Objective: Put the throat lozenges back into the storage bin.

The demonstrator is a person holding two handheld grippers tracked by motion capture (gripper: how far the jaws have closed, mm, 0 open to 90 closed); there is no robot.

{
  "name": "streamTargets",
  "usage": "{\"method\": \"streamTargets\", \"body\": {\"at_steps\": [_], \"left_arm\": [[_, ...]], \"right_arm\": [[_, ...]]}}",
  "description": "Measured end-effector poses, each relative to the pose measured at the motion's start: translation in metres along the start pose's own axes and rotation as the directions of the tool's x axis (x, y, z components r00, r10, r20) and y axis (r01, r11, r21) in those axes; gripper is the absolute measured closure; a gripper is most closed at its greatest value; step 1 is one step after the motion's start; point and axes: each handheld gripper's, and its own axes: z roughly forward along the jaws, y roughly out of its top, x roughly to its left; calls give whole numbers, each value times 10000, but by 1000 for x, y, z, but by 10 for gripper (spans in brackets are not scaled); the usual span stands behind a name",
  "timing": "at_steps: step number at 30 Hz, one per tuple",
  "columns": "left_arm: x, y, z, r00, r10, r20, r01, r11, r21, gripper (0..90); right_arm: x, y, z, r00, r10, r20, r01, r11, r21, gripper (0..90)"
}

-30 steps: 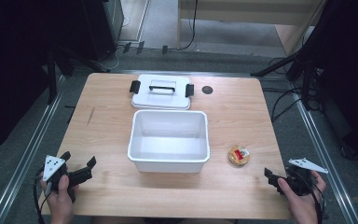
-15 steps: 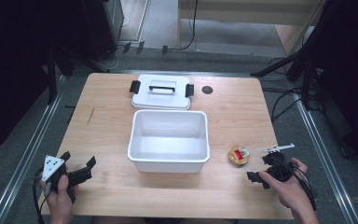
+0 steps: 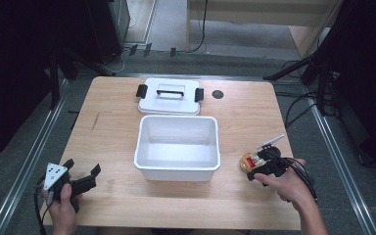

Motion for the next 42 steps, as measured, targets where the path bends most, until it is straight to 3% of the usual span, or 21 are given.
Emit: {"method": "streamTargets", "body": {"at_steps": [13, 23, 26, 38, 42], "left_arm": [[0, 0, 0, 10000, 0, 20, 0, 10000, 5, 0], [0, 0, 0, 10000, 5, 23, -5, 10000, 5, 0], [0, 0, 0, 10000, 3, 24, -3, 10000, -16, 0], [0, 0, 0, 10000, 22, 2, -22, 10000, 23, 0], [0, 0, 0, 10000, 7, 7, -7, 10000, 17, 0]], "right_arm": [[12, 37, 12, 9981, 388, 483, -414, 9977, 533, 93], [17, 44, 23, 9967, 517, 628, -577, 9936, 969, 198], [17, 45, 22, 9983, 395, 433, -435, 9945, 956, 204], [19, 49, 1, 9998, 119, 153, -130, 9969, 776, 205], [21, 53, -17, 9999, -65, 123, 57, 9977, 671, 206]]}}
